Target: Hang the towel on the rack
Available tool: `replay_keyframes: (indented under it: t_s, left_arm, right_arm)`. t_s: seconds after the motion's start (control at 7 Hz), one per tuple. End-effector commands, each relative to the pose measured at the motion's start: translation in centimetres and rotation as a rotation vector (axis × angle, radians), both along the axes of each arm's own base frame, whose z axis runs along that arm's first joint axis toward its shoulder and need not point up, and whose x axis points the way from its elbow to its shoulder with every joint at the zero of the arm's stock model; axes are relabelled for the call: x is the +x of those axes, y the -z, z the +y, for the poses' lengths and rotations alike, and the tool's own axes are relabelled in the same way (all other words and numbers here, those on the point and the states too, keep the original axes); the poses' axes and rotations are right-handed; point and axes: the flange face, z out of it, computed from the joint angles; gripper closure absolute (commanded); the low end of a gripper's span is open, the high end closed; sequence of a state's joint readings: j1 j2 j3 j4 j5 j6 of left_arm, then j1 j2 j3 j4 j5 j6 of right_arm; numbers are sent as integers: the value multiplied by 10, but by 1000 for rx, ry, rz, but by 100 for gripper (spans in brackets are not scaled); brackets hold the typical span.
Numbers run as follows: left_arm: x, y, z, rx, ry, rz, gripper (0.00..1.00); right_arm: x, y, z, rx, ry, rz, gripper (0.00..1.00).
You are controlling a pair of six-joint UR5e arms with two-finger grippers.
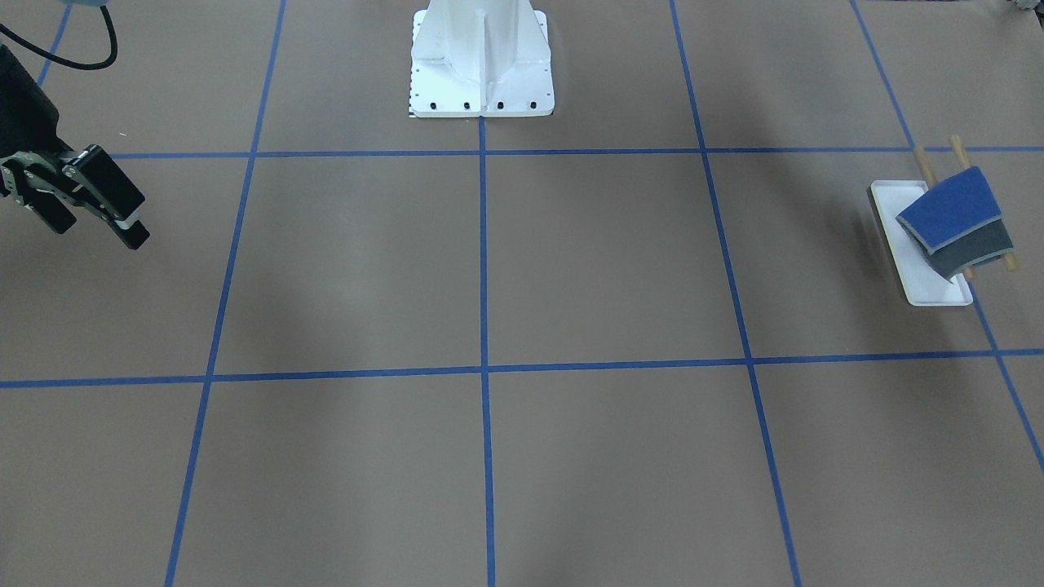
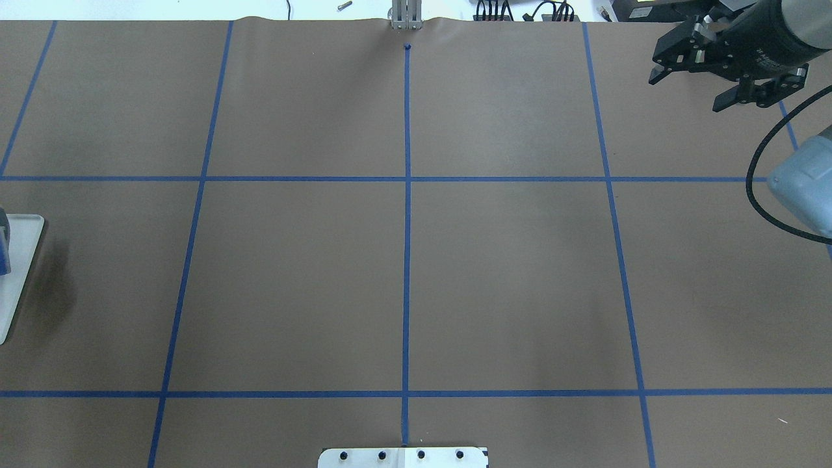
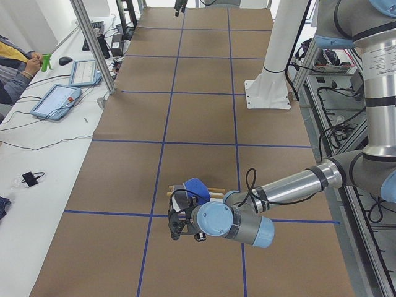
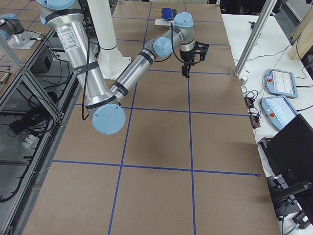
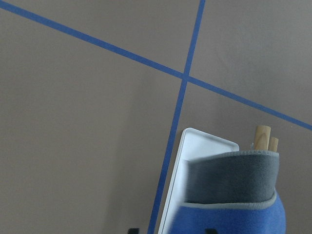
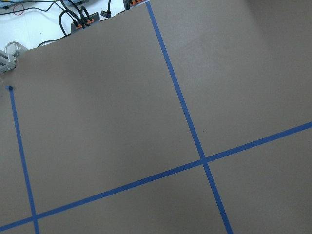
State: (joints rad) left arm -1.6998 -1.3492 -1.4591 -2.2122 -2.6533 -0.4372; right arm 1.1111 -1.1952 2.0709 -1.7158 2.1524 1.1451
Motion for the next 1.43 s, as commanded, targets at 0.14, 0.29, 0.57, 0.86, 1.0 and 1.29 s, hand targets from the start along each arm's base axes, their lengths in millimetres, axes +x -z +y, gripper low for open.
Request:
replay_keyframes:
  t_s: [0.14,0.29,0.57,0.86,1.0,1.29]
  left_arm:
    - [-16,50,-22,222,10,-274,2]
    - [-20,54,-35,279,-10,-349,2]
    - [-15,48,-63,268,-86,-375,2]
    - [-17,63,-92,238,-155,-381,2]
    - [-14,79,-108,211,-170,-370,2]
    - [-12,130,-126,175,-180,-345,2]
  right_arm:
    - [29,-33,-4,46,42,62,0]
    - [45,-59,-5,86,97,113,0]
    - [90,-127,-16,165,255,236,0]
    - [138,-189,-28,240,480,302,0]
    - [162,-225,-22,246,532,251,0]
    - [179,-281,11,239,615,251,0]
